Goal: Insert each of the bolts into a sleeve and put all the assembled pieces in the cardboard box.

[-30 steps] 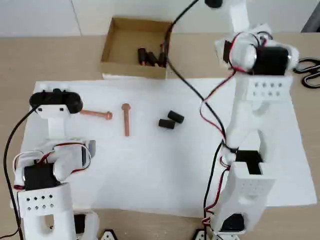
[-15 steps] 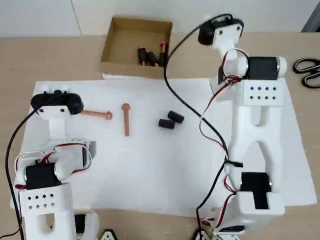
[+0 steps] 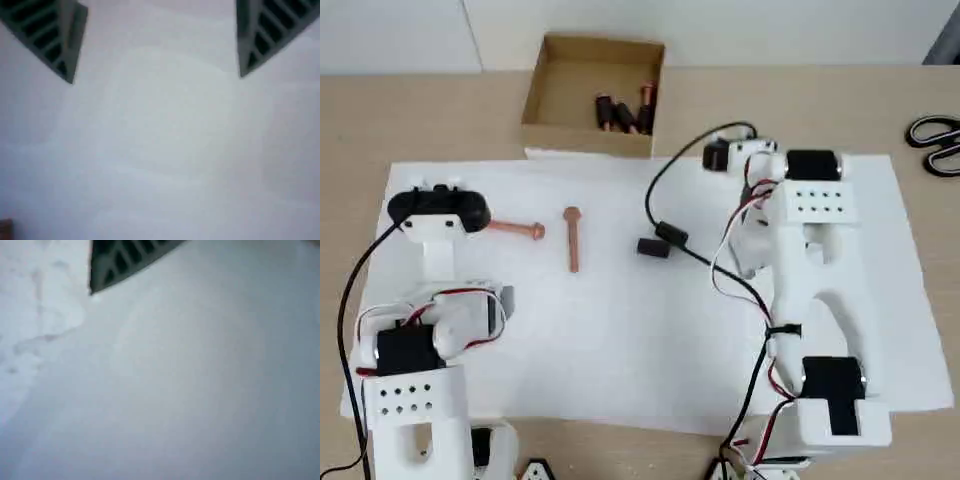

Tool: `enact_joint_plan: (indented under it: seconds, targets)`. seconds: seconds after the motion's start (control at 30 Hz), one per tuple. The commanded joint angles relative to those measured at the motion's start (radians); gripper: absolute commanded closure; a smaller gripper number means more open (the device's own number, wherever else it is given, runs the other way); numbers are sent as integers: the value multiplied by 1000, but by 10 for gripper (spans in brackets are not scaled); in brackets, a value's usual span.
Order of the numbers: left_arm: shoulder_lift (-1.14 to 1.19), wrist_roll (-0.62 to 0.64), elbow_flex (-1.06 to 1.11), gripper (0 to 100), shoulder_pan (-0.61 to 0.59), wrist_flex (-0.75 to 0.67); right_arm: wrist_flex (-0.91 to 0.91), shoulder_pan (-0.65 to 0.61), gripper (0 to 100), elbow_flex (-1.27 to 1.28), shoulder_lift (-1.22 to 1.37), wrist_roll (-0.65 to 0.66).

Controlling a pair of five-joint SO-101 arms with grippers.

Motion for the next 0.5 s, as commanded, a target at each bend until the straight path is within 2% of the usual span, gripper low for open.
enact_joint_plan:
  seconds: [0.0,0.2,0.47]
  targets:
    - [-12,-5,-5,799,2,-23,-5,-1,797,6,-59,2]
    - [-12,-5,-4,799,2,-23,-18,-2,797,14,-202,-58]
    - [-12,-5,-5,799,2,-23,-153,-47,797,110,-208,-63]
